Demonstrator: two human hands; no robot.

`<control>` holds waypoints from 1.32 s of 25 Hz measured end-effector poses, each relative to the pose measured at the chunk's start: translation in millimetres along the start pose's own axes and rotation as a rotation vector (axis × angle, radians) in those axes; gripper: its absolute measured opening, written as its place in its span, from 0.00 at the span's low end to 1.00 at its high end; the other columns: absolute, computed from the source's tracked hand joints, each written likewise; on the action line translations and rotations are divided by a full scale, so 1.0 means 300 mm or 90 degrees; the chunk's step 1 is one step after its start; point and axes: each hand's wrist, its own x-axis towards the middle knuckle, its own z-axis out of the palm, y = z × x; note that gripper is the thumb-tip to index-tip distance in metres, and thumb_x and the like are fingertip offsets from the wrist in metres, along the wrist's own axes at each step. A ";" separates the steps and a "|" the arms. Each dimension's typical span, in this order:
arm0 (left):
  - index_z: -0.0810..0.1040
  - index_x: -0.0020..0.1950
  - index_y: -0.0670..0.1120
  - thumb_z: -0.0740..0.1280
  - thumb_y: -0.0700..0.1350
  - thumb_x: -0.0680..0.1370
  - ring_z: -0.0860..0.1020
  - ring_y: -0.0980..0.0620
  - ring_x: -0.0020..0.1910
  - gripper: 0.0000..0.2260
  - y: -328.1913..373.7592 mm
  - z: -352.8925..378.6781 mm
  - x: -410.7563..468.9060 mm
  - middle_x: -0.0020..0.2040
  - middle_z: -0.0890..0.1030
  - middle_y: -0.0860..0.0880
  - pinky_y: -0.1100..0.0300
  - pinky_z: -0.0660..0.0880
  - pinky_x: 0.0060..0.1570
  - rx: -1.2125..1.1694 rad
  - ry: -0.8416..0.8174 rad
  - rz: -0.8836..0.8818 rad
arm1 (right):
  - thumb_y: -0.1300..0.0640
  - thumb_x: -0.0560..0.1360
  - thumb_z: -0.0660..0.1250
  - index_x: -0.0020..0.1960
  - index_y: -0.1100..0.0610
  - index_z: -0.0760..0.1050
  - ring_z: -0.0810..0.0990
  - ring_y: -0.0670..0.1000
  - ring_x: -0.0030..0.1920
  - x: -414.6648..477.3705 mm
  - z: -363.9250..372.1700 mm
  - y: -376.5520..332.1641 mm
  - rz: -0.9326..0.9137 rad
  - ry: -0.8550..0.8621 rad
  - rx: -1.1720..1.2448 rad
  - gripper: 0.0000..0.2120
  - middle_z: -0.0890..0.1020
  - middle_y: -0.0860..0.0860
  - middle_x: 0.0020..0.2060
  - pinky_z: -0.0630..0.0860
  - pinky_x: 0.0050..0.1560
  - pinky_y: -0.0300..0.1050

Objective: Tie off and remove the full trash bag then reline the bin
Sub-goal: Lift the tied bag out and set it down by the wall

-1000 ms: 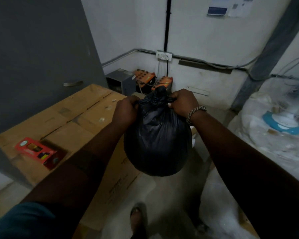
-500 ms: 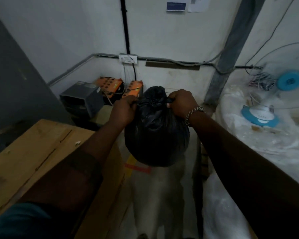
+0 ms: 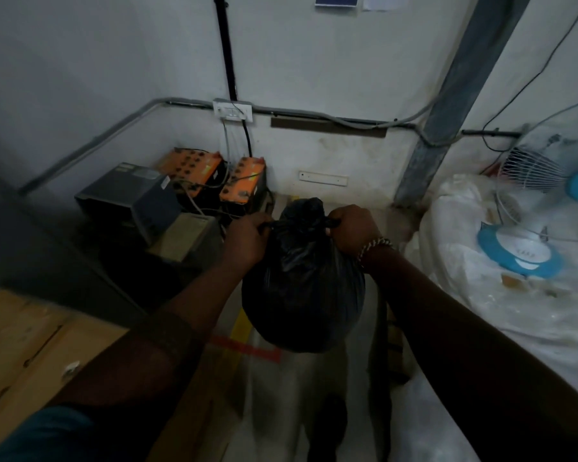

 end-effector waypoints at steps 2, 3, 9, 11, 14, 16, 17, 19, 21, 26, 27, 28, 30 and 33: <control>0.85 0.51 0.43 0.66 0.34 0.77 0.83 0.43 0.48 0.09 -0.015 0.083 0.104 0.48 0.86 0.42 0.63 0.64 0.41 0.016 0.002 -0.013 | 0.57 0.73 0.73 0.50 0.62 0.84 0.82 0.64 0.54 0.127 0.016 0.078 -0.007 -0.022 0.003 0.09 0.85 0.62 0.49 0.75 0.55 0.50; 0.86 0.51 0.42 0.67 0.34 0.77 0.83 0.43 0.47 0.09 -0.015 0.118 0.154 0.47 0.86 0.42 0.63 0.64 0.40 0.021 0.009 -0.019 | 0.57 0.72 0.73 0.50 0.62 0.84 0.82 0.64 0.54 0.186 0.019 0.115 -0.004 -0.032 0.011 0.10 0.85 0.62 0.49 0.76 0.55 0.50; 0.85 0.53 0.42 0.66 0.35 0.78 0.83 0.43 0.51 0.09 -0.030 0.322 0.445 0.49 0.86 0.42 0.63 0.67 0.44 0.017 -0.012 -0.058 | 0.57 0.73 0.73 0.51 0.61 0.84 0.81 0.64 0.56 0.489 0.025 0.322 -0.011 -0.067 0.016 0.10 0.85 0.62 0.50 0.76 0.58 0.51; 0.85 0.53 0.42 0.66 0.35 0.79 0.83 0.43 0.52 0.09 -0.044 0.387 0.517 0.50 0.86 0.41 0.60 0.70 0.46 0.007 -0.029 -0.068 | 0.56 0.73 0.73 0.53 0.60 0.84 0.81 0.64 0.56 0.562 0.043 0.377 0.000 -0.069 0.009 0.11 0.84 0.62 0.51 0.76 0.57 0.51; 0.85 0.52 0.41 0.66 0.37 0.80 0.83 0.42 0.52 0.08 -0.060 0.474 0.621 0.50 0.85 0.41 0.55 0.75 0.48 0.003 -0.041 -0.067 | 0.54 0.73 0.72 0.59 0.61 0.82 0.81 0.64 0.55 0.665 0.072 0.457 0.018 -0.073 -0.004 0.18 0.84 0.61 0.51 0.78 0.56 0.52; 0.85 0.52 0.41 0.66 0.38 0.80 0.83 0.42 0.52 0.07 -0.085 0.534 0.709 0.50 0.85 0.41 0.57 0.74 0.48 -0.002 -0.051 -0.061 | 0.55 0.73 0.71 0.58 0.61 0.83 0.81 0.65 0.54 0.746 0.078 0.502 0.019 -0.066 -0.008 0.16 0.84 0.62 0.51 0.77 0.54 0.51; 0.85 0.52 0.41 0.66 0.39 0.80 0.83 0.42 0.52 0.08 -0.097 0.560 0.752 0.50 0.85 0.41 0.58 0.73 0.48 -0.004 -0.057 -0.054 | 0.56 0.73 0.71 0.56 0.60 0.84 0.81 0.65 0.54 0.784 0.079 0.519 0.022 -0.063 -0.007 0.14 0.84 0.63 0.51 0.76 0.54 0.51; 0.85 0.51 0.41 0.64 0.41 0.79 0.83 0.42 0.51 0.10 -0.128 0.613 0.834 0.50 0.86 0.41 0.58 0.73 0.47 0.000 -0.063 -0.025 | 0.57 0.73 0.71 0.55 0.60 0.84 0.81 0.65 0.55 0.857 0.087 0.555 0.030 -0.081 -0.013 0.12 0.84 0.63 0.52 0.75 0.55 0.50; 0.85 0.49 0.41 0.65 0.40 0.78 0.83 0.42 0.49 0.09 -0.170 0.671 0.917 0.48 0.86 0.42 0.56 0.75 0.45 -0.005 -0.080 -0.006 | 0.56 0.73 0.71 0.55 0.60 0.84 0.81 0.65 0.55 0.933 0.111 0.597 0.047 -0.094 -0.014 0.12 0.84 0.62 0.52 0.74 0.57 0.49; 0.86 0.44 0.41 0.65 0.40 0.75 0.83 0.42 0.39 0.10 -0.298 0.830 1.119 0.40 0.85 0.41 0.61 0.67 0.36 0.012 -0.155 0.026 | 0.55 0.73 0.71 0.52 0.59 0.85 0.81 0.64 0.55 1.108 0.196 0.698 0.101 -0.155 -0.038 0.11 0.86 0.61 0.50 0.74 0.57 0.48; 0.86 0.43 0.41 0.65 0.42 0.75 0.82 0.41 0.38 0.11 -0.320 0.857 1.156 0.38 0.84 0.41 0.61 0.66 0.35 0.023 -0.173 0.030 | 0.54 0.73 0.71 0.51 0.59 0.85 0.82 0.63 0.55 1.143 0.214 0.719 0.108 -0.168 -0.044 0.11 0.86 0.60 0.50 0.74 0.57 0.48; 0.86 0.44 0.40 0.64 0.43 0.76 0.81 0.41 0.37 0.12 -0.343 0.885 1.191 0.38 0.83 0.40 0.59 0.67 0.36 0.038 -0.192 0.035 | 0.54 0.73 0.72 0.51 0.58 0.85 0.82 0.63 0.55 1.177 0.232 0.742 0.120 -0.175 -0.042 0.11 0.86 0.60 0.50 0.75 0.56 0.48; 0.87 0.47 0.41 0.61 0.49 0.77 0.81 0.40 0.37 0.17 -0.374 0.932 1.269 0.39 0.83 0.40 0.57 0.70 0.36 0.078 -0.223 0.025 | 0.51 0.72 0.71 0.53 0.57 0.84 0.82 0.63 0.54 1.251 0.268 0.792 0.139 -0.188 -0.053 0.14 0.85 0.60 0.51 0.77 0.54 0.50; 0.87 0.49 0.40 0.57 0.54 0.78 0.81 0.39 0.36 0.23 -0.397 0.994 1.385 0.38 0.83 0.39 0.53 0.74 0.36 0.078 -0.229 0.044 | 0.48 0.69 0.68 0.52 0.56 0.84 0.83 0.64 0.50 1.373 0.337 0.891 0.189 -0.177 -0.039 0.17 0.85 0.60 0.47 0.80 0.51 0.53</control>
